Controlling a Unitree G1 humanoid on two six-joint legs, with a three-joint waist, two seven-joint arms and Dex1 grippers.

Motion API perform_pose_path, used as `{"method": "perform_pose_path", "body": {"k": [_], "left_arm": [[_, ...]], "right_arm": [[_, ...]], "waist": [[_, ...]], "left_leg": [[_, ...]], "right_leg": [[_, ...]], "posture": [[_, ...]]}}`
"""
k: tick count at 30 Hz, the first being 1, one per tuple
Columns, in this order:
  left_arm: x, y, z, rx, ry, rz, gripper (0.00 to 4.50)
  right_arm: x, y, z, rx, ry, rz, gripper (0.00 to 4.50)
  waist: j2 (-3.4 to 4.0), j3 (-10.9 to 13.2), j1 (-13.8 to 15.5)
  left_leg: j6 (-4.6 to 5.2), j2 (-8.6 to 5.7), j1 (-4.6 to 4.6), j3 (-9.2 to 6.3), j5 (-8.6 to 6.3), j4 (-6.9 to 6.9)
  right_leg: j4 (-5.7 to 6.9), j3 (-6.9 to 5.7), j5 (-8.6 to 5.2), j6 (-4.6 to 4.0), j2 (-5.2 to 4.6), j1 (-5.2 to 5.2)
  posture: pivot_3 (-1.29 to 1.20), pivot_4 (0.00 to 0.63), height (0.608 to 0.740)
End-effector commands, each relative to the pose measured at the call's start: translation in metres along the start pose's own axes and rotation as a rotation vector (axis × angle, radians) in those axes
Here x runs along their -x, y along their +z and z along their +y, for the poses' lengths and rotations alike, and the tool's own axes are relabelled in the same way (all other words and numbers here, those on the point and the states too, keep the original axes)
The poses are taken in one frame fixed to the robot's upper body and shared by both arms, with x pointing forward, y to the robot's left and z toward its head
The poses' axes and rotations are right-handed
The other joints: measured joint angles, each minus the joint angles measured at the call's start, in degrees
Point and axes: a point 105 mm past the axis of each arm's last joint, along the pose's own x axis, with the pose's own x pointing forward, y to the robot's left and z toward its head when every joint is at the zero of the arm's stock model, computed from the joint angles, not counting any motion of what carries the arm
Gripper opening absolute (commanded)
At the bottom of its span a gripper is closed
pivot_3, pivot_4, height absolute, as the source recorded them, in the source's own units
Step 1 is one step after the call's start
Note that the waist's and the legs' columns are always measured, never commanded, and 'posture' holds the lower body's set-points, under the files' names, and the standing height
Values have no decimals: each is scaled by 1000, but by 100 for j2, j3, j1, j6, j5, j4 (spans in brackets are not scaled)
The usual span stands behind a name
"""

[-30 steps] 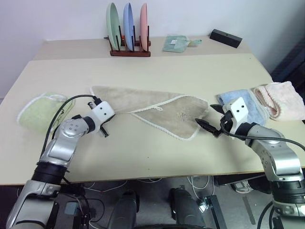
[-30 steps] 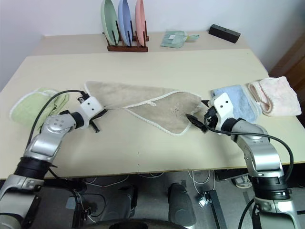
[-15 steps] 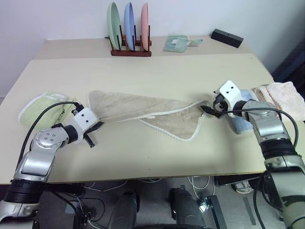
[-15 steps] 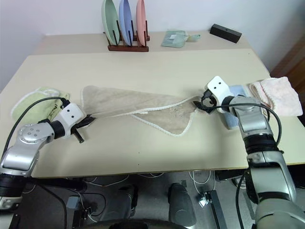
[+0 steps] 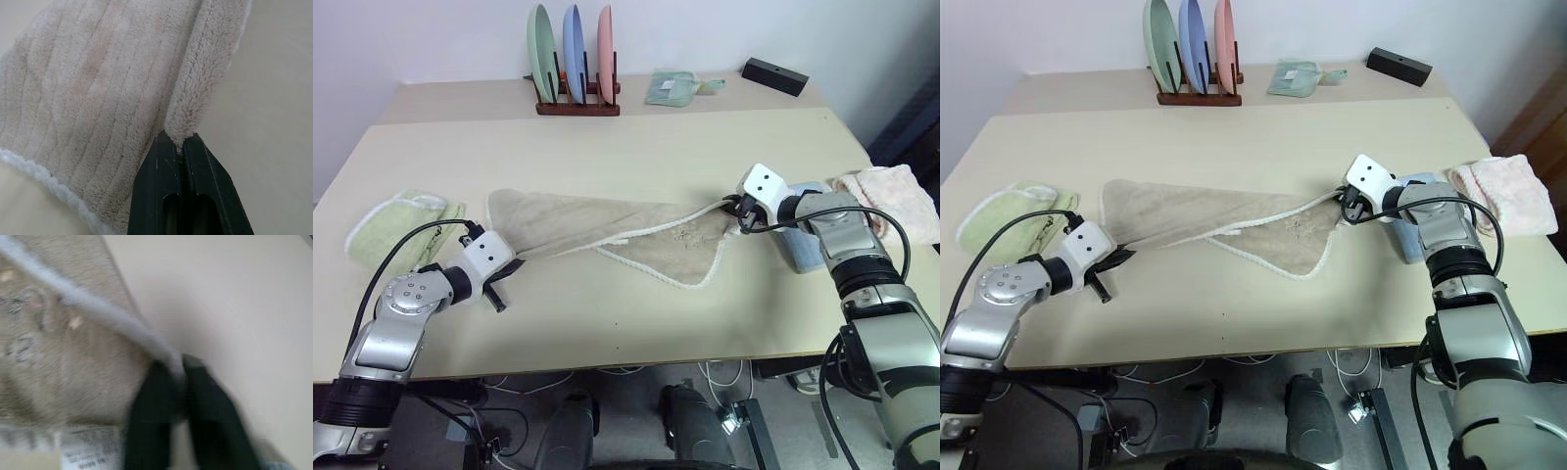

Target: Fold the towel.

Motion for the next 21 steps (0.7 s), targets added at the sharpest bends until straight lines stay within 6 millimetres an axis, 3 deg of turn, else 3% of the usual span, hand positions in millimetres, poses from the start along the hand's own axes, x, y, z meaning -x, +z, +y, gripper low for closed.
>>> {"method": "perform_pose_path", "body": {"k": [1,5,9,11,13,15,17,21], "left_arm": [[8,13,18,28,62,-62,0],[2,32,49,37,133,-126,0],[-2,85,130,6,433,-271,0],[12,120,173,-17,612,-358,0],[28,147,200,-24,718,-432,0],[41,163,214,-30,751,-480,0],[47,167,215,-63,711,-491,0],[47,144,192,-92,527,-468,0]], "right_arm": [[13,18,-13,76,-22,-48,55],[26,44,-41,138,-141,-89,55],[46,88,-89,245,-348,-127,55],[62,121,-112,291,-465,-181,55],[77,149,-126,325,-538,-240,55],[89,170,-130,368,-560,-290,55],[96,182,-124,408,-515,-340,55],[93,171,-90,434,-333,-356,55]], "waist": [[1,0,-16],[6,4,-4],[8,16,2],[4,19,-6],[0,14,-26],[3,12,-56],[5,11,-97],[7,13,-177]], "left_leg": [[0,0,0,0,0,-1],[0,0,0,-1,0,2],[-6,-3,-4,-2,4,17],[-13,-4,-16,-4,8,17],[-18,-6,-48,-4,11,17],[-41,-7,-74,4,24,9],[-40,-7,-79,10,23,-4],[-35,-7,-85,17,21,-12]], "right_leg": [[1,0,0,0,0,-1],[7,-1,0,0,0,-2],[19,-1,1,1,0,-6],[29,-1,2,1,0,-21],[44,1,3,2,-2,-65],[59,0,1,4,-6,-105],[61,0,-2,9,-7,-115],[60,1,-6,16,-9,-118]], "posture": [[0,150,740],[0,150,740],[0,150,740],[0,150,740],[0,150,740],[0,150,740],[0,150,740],[0,150,740]]}}
